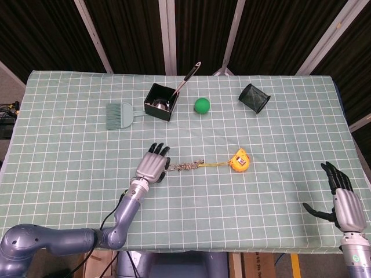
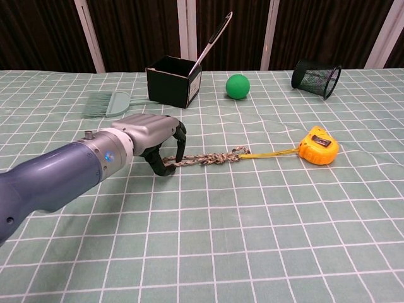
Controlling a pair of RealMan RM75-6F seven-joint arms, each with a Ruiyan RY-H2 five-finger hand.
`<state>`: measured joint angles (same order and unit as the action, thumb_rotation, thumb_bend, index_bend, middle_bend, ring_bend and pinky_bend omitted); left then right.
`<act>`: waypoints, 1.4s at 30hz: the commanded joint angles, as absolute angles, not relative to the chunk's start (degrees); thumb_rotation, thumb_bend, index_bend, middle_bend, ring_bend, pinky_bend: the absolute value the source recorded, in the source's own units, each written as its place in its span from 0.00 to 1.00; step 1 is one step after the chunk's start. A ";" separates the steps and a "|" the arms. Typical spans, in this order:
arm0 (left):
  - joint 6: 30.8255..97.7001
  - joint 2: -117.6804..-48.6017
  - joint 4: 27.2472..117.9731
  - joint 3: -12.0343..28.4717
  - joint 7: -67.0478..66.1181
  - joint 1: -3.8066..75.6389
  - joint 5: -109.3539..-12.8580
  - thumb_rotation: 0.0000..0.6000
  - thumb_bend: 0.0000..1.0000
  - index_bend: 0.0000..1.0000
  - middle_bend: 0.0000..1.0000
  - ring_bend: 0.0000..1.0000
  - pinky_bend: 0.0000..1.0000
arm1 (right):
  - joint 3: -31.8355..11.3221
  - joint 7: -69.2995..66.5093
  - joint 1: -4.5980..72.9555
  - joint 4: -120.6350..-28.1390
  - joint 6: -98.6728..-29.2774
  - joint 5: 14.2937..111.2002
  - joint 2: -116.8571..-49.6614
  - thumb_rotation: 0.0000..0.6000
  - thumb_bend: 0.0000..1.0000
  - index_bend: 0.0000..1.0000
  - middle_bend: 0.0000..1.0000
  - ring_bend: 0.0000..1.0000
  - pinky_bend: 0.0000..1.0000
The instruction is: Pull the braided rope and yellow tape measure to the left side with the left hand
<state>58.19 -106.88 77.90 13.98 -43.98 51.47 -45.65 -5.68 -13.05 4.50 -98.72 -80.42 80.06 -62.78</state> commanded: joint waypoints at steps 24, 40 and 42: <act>58.87 -107.06 77.17 13.05 -42.99 51.64 -45.65 1.00 0.56 0.54 0.11 0.00 0.00 | -5.77 -13.33 4.38 -98.70 -80.61 80.12 -62.76 1.00 0.19 0.00 0.00 0.00 0.00; 62.28 -101.93 81.67 12.30 -41.46 49.82 -49.87 1.00 0.57 0.55 0.11 0.00 0.00 | -5.80 -13.20 4.28 -98.66 -80.86 80.24 -62.80 1.00 0.19 0.00 0.00 0.00 0.00; 62.92 -100.60 82.77 12.12 -40.96 49.21 -50.59 1.00 0.57 0.55 0.11 0.00 0.00 | -5.78 -13.17 4.28 -98.67 -80.81 80.22 -62.80 1.00 0.19 0.00 0.00 0.00 0.00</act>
<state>62.31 -101.58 81.89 12.29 -41.44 49.78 -49.94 -5.78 -13.17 4.28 -98.67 -80.81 80.22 -62.80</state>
